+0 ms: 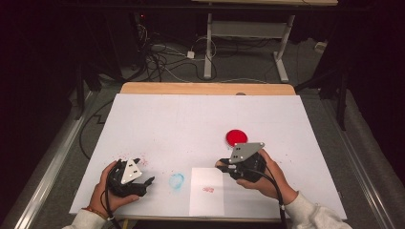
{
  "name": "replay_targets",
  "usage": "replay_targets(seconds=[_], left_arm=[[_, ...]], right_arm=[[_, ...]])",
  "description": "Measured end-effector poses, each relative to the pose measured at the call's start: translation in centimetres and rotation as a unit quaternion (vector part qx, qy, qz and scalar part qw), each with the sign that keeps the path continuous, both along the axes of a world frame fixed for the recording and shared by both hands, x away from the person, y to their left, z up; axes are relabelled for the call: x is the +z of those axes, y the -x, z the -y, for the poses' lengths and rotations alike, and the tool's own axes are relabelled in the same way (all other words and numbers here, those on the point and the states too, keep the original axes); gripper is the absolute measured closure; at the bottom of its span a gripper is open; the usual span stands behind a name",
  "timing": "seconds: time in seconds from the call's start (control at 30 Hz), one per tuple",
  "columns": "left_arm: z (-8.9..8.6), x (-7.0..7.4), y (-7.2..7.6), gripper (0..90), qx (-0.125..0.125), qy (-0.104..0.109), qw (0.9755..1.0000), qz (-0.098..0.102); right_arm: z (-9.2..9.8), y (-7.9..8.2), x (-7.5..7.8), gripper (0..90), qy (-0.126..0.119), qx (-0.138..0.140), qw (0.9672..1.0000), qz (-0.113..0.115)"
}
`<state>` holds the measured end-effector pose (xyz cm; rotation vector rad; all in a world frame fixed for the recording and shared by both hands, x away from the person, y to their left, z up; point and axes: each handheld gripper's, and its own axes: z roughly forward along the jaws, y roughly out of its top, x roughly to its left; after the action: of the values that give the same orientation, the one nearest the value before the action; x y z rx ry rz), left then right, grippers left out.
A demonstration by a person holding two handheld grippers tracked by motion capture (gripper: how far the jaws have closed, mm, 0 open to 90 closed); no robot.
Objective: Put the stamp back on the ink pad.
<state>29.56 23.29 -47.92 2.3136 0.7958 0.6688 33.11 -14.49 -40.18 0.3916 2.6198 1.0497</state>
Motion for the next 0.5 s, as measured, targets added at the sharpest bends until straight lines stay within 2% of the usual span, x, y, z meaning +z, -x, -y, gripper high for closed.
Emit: replay_targets(seconds=[0.27, 0.37, 0.5], left_arm=[[0.1, 0.0, 0.0, 19.7, 0.000, -0.002, 1.0000, -0.001], [0.1, 0.0, 0.0, 19.7, 0.000, -0.003, 1.0000, -0.001], [0.1, 0.0, 0.0, 19.7, 0.000, -0.002, 1.0000, 0.000]], right_arm=[[1.2, -0.9, 0.4, 76.1, 0.001, -0.021, 0.9998, 0.006], [1.6, -1.5, 0.4, 76.1, 0.006, -0.038, 0.9992, 0.013], [2.2, -2.5, 0.1, 76.1, 0.005, -0.055, 0.9984, 0.010]])
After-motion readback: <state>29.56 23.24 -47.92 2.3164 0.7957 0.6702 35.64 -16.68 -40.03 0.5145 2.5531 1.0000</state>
